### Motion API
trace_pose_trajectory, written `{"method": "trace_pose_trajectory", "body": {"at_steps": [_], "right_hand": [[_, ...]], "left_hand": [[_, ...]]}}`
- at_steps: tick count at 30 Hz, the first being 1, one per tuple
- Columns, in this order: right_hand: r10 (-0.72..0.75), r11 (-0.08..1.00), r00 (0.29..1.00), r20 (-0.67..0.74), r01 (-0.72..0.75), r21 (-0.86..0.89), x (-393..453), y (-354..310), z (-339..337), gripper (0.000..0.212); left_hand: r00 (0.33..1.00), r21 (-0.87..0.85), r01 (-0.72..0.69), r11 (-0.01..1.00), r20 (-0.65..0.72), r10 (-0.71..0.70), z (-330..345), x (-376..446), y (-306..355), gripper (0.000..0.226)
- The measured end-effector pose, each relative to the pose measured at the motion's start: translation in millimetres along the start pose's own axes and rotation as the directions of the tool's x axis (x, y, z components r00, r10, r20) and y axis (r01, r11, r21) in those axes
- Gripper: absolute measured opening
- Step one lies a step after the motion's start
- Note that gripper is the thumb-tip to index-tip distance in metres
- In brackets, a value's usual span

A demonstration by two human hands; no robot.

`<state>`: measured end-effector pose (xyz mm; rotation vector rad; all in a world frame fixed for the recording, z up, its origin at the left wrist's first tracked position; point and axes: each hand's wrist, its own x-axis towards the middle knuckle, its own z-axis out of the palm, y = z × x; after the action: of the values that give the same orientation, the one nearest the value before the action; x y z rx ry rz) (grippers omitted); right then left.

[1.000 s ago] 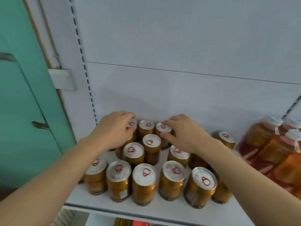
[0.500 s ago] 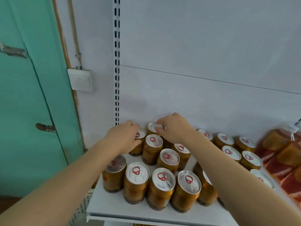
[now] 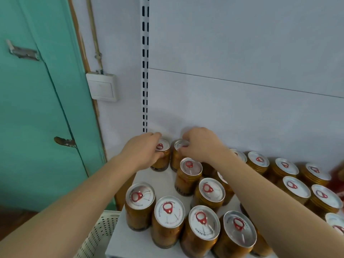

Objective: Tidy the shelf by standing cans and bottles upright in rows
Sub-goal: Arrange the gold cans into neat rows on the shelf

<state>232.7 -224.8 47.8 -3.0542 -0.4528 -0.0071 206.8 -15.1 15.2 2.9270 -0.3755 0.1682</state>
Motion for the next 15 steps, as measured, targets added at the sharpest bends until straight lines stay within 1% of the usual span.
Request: {"method": "trace_pose_trajectory", "body": {"at_steps": [4, 8, 10, 13, 15], "right_hand": [[-0.001, 1.000, 0.999, -0.046, 0.002, 0.018, -1, -10, 5, 0.028], [0.028, 1.000, 0.999, -0.036, -0.028, 0.006, -4, -15, 3, 0.029], [0.034, 0.999, 0.999, -0.041, -0.034, 0.004, -5, -16, 5, 0.030], [0.043, 0.999, 0.998, -0.049, -0.043, -0.007, -7, -20, 5, 0.023], [0.051, 0.999, 0.997, -0.053, -0.052, -0.015, -8, -23, 4, 0.019]], "left_hand": [[1.000, -0.007, -0.016, 1.000, -0.009, 0.016, 2, 7, -9, 0.049], [0.998, 0.004, -0.054, 0.999, -0.018, 0.054, 1, 9, -12, 0.055], [0.998, 0.005, -0.060, 0.998, -0.019, 0.060, 2, 9, -15, 0.051], [0.999, -0.022, -0.047, 0.999, -0.024, 0.046, 4, 9, -22, 0.039], [0.999, -0.043, -0.047, 0.998, -0.022, 0.046, 4, 9, -25, 0.037]]}}
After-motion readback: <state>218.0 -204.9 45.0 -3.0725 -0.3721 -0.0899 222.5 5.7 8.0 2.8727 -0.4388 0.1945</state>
